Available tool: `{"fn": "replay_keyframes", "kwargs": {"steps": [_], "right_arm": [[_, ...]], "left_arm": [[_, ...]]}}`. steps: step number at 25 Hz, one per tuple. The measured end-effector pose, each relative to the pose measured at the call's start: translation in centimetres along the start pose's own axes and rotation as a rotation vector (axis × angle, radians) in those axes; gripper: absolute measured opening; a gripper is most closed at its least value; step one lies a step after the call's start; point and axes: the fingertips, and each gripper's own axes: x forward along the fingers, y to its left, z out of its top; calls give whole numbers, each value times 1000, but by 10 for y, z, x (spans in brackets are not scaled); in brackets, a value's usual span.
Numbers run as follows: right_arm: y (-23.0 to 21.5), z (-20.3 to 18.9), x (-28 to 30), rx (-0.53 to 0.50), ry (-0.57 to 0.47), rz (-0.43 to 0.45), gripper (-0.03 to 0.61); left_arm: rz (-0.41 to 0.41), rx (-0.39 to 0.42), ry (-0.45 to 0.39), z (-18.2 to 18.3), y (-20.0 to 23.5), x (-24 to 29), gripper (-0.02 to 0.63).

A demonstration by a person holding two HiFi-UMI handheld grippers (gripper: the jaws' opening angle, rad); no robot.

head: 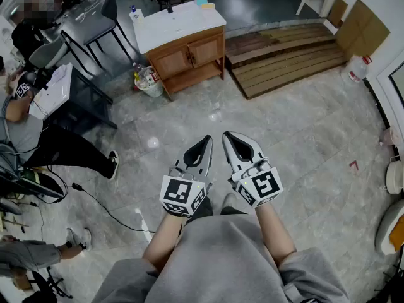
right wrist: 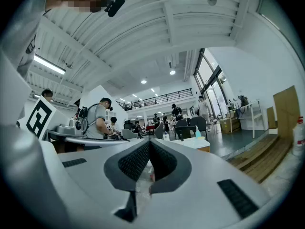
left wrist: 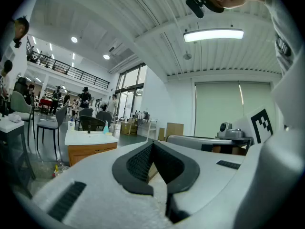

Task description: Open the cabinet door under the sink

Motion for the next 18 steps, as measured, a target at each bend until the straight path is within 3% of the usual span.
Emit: {"fn": "replay_keyframes", "kwargs": {"steps": [10, 18], "right_arm": [[-7, 0, -26, 11, -3, 54, 9], [-23, -9, -10, 39, -5, 54, 11]], "left_arm": [[35, 2, 34, -9, -33, 3, 5], [47, -3, 60, -18, -18, 19, 5]]}}
